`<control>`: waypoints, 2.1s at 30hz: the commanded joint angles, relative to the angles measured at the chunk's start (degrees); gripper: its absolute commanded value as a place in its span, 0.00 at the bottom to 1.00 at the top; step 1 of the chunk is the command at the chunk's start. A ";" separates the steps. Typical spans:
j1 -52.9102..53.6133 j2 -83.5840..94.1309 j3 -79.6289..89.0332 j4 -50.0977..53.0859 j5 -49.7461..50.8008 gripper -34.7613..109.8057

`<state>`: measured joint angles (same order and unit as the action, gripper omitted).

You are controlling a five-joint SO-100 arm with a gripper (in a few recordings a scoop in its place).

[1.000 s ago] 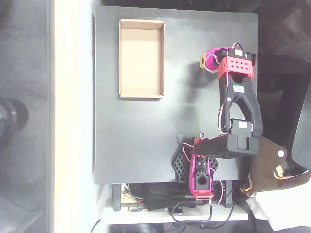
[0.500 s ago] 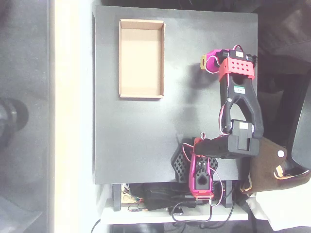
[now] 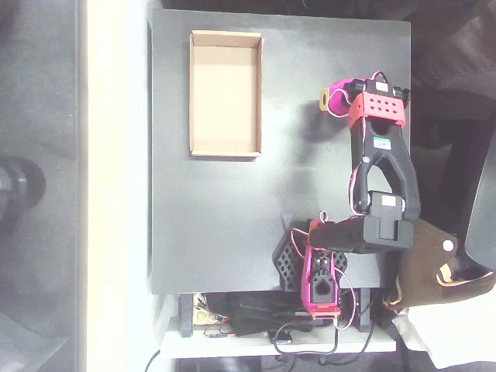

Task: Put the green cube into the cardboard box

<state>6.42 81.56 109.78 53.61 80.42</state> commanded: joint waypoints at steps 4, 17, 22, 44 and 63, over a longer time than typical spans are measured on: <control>0.44 0.88 0.70 0.88 0.00 0.42; 1.32 1.58 0.62 0.97 0.00 0.36; 1.41 2.02 0.26 0.97 0.09 0.36; 0.53 33.31 0.18 0.18 0.09 0.36; -20.65 38.14 -4.92 0.00 0.00 0.36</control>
<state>-9.49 116.63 107.58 53.70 80.33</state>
